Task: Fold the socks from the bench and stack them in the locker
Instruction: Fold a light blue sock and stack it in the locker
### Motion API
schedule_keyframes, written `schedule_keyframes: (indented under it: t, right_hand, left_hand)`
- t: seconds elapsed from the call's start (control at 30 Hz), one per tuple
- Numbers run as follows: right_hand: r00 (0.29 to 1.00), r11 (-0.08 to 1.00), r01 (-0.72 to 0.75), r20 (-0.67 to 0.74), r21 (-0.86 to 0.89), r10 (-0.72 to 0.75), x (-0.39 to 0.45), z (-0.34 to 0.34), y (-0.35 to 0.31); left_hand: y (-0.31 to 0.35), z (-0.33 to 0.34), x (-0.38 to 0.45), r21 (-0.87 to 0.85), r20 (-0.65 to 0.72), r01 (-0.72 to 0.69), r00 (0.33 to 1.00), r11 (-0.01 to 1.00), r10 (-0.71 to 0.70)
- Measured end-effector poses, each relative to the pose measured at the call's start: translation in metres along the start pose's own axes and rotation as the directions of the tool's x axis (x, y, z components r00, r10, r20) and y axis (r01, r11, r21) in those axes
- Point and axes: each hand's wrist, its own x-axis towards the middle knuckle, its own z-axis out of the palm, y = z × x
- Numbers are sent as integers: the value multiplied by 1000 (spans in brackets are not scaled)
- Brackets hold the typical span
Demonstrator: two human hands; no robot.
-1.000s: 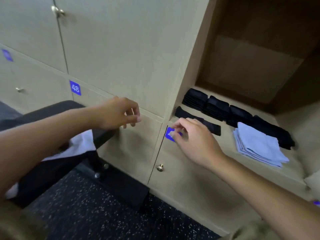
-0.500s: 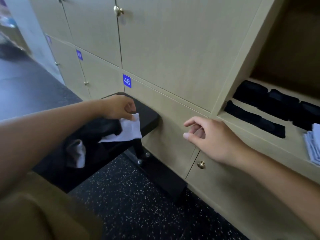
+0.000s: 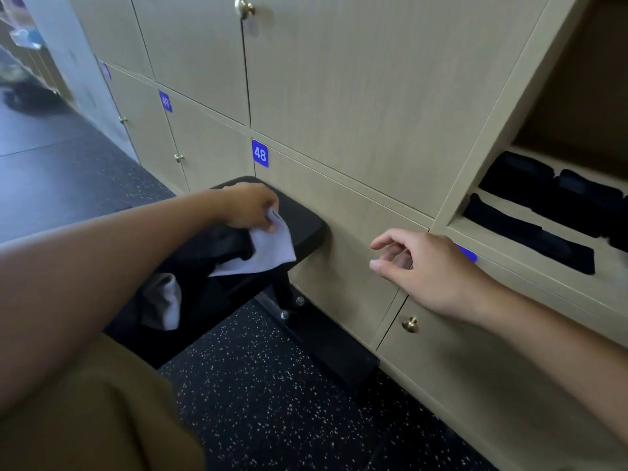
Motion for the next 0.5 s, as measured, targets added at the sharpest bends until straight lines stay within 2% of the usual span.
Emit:
schedule_keyframes:
  t: [0.13,0.27,0.37,0.5]
  right_hand:
    - [1000,999,8,-28,53,-7,5,4,-4]
    - [999,995,12,-35,98,-8,9,8,-8]
    - [998,992,20,-62,126,-12,12,10,-11]
    - [996,987,24,-92,156,-10,18,15,-15]
  left_hand:
    - [-2,-20,-7,-211,-140,-65,989,975,35]
    - [-3,-37,-17,-424,-268,-101,963,900,-18]
    - [-2,-44,-21,-518,-388,-147,918,842,-79]
    - [1,-51,-20,-539,-537,-169,824,825,-182]
